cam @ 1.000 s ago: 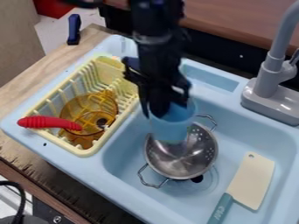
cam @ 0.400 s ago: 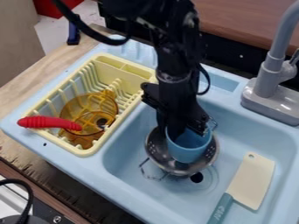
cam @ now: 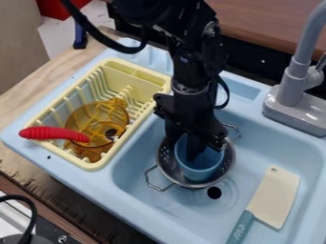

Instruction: Move the blue cup into the silver pot

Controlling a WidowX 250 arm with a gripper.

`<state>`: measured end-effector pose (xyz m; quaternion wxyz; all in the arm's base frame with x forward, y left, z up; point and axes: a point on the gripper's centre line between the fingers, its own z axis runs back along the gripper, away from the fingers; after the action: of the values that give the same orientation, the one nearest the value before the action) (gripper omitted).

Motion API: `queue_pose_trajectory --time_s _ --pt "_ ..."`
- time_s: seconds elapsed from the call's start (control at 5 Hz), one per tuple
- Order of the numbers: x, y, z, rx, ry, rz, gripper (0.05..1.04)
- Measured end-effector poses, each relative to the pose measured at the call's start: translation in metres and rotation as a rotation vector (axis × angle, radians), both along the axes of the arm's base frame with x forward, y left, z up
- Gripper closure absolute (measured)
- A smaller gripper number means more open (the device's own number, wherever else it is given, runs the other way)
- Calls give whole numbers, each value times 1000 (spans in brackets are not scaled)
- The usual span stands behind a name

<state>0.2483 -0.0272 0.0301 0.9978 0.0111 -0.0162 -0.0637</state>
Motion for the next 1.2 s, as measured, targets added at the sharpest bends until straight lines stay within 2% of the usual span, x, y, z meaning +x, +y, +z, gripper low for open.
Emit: queue_pose_trajectory --time_s 0.2,0.4,0.6,0.8,1.0,1.2 --pt "-1 6 14 -16 -8 14 297" --pt "7 11 32 -42 -22 25 88" --pt "5 17 48 -66 -58 41 84" --pt "5 18 57 -76 -98 69 84" --pt "8 14 62 -82 -163 68 84" --pt "14 16 60 -61 -254 138 84"
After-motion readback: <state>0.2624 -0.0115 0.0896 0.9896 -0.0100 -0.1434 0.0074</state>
